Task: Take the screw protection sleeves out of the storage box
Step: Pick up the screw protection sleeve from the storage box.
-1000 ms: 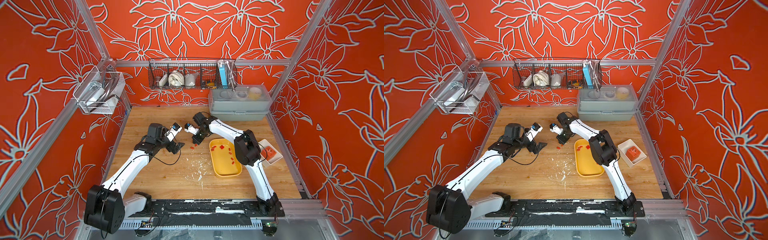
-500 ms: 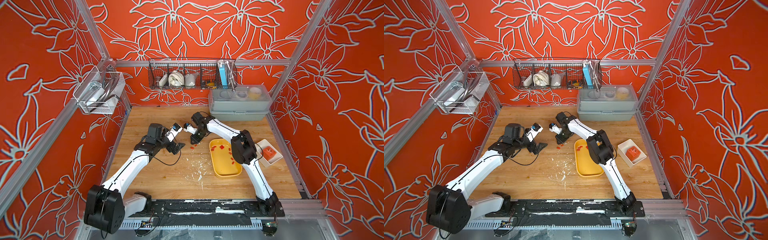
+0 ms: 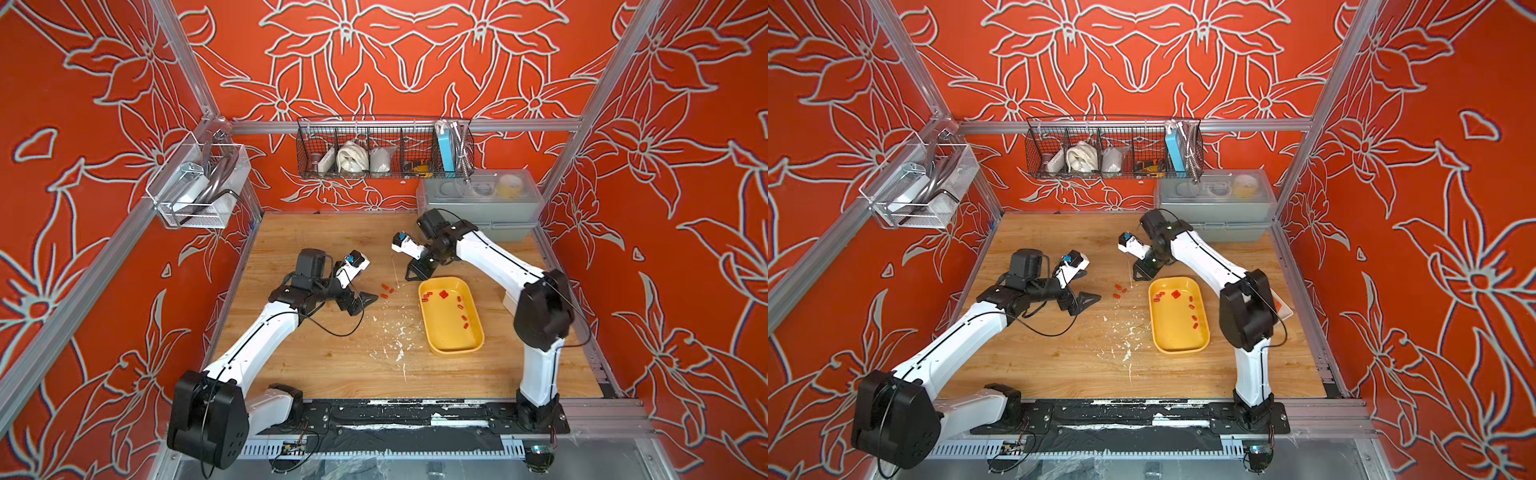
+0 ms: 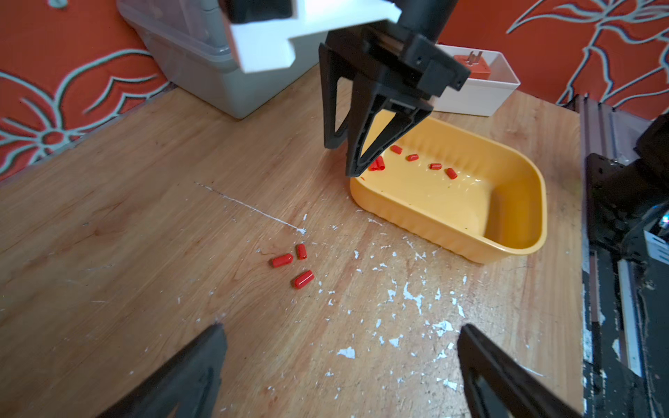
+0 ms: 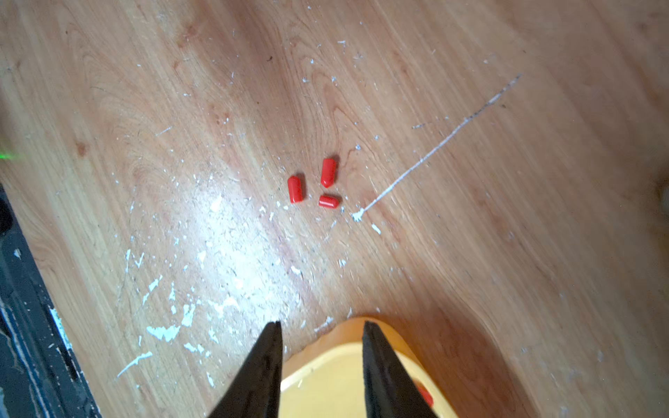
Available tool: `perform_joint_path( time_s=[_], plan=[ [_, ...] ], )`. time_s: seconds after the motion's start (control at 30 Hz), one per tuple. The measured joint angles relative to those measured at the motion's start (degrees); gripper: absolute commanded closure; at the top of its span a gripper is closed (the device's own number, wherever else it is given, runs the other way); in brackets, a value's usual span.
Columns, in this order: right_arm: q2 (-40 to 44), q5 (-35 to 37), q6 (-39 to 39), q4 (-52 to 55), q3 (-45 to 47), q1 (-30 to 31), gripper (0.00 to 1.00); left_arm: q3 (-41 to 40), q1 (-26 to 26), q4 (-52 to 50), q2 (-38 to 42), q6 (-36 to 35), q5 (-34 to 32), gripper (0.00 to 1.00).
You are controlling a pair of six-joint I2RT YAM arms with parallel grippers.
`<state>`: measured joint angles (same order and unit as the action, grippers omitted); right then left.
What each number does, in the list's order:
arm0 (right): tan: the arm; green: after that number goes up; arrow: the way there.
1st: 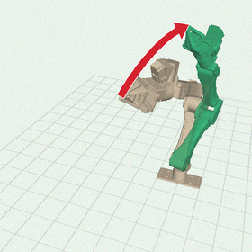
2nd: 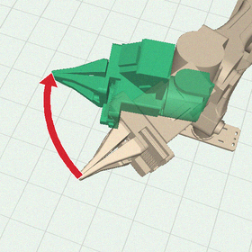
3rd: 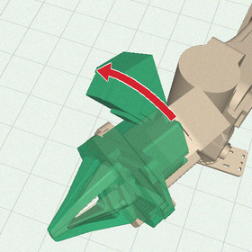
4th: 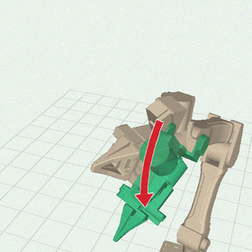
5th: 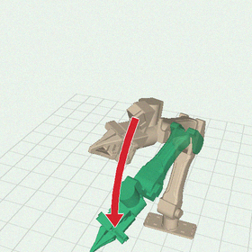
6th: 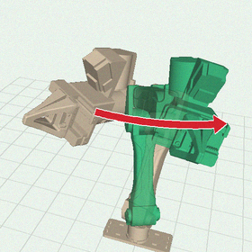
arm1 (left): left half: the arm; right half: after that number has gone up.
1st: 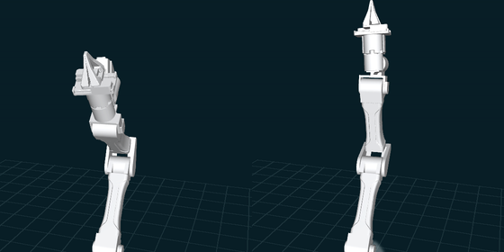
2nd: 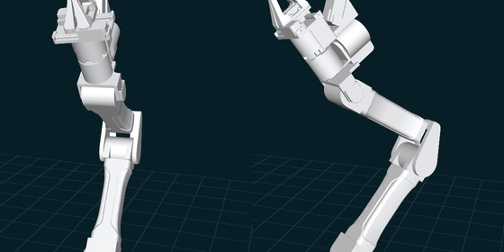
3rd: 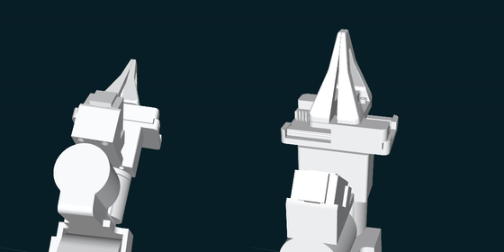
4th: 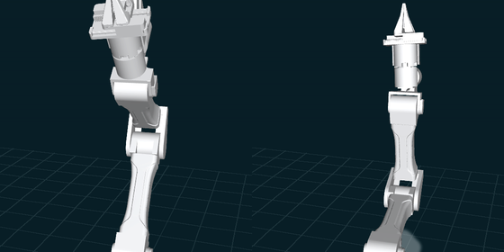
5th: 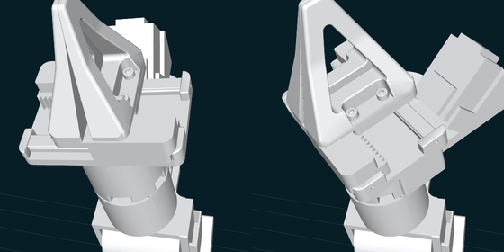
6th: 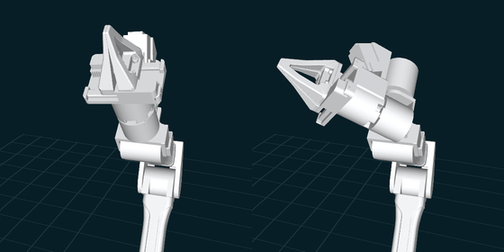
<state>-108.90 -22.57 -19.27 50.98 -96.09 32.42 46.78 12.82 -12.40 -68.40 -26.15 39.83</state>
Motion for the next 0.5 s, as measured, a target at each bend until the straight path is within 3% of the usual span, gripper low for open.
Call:
perform_joint_path(
  time_s=[0.3,0.5],
  plan=[
    [16.3,7.3,-5.7,-2.2,25.2,-2.4,0.60,0.0,10.3,0.0,-7.6,-3.3,1.8,0.02],
    [21.2,14.7,-7.9,-3.8,34.7,-2.4,0.61,0.0,14.3,1.2,-8.9,-2.7,2.3,0.02]
  ],
)
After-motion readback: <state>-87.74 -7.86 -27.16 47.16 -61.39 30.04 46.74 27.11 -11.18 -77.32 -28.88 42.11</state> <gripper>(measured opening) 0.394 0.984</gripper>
